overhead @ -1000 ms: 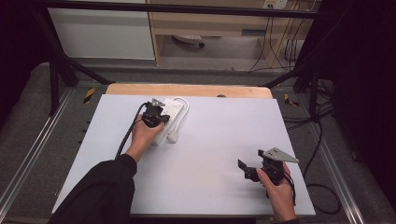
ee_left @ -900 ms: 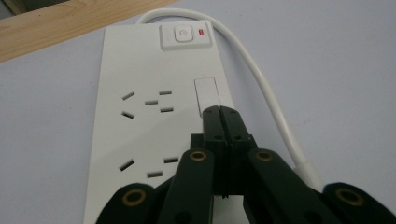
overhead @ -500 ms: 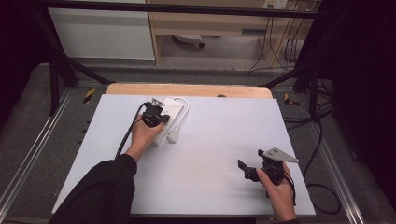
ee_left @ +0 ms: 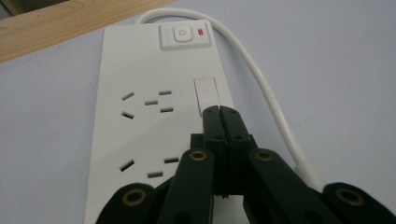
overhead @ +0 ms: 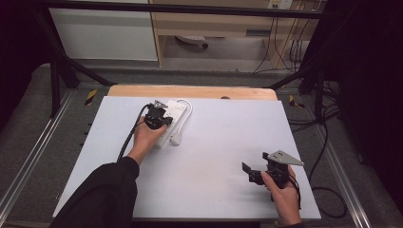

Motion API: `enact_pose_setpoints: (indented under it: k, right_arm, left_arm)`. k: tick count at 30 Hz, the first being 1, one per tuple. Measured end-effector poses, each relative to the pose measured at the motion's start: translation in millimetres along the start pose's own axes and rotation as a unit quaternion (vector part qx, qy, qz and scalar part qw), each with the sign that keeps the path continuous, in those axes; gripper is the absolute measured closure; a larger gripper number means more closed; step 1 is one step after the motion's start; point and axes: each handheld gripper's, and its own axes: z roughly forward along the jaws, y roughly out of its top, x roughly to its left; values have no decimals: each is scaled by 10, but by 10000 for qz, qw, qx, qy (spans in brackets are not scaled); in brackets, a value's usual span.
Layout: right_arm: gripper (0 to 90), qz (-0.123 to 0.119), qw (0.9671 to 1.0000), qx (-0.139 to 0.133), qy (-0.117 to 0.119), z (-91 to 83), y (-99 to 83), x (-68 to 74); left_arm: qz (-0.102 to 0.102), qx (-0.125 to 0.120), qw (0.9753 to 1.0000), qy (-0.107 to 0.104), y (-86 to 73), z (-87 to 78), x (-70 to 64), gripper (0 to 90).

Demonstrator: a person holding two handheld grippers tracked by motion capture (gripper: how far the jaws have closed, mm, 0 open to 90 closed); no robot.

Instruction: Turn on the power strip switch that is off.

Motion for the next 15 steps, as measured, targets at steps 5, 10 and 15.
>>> enact_pose_setpoints:
  k: [5, 10, 15]
  right_arm:
    - [49, 2, 10000, 3, 2, 0, 0, -1]
    - [49, 5, 10000, 6, 3, 0, -1, 0]
    - [49, 18, 10000, -2, -2, 0, 0, -3]
  left_arm:
    - [28, -17, 10000, 3, -1, 4, 6, 900]
    - [86, 3, 10000, 43, -12, 24, -2, 900]
    - [54, 13, 10000, 58, -8, 24, -6, 900]
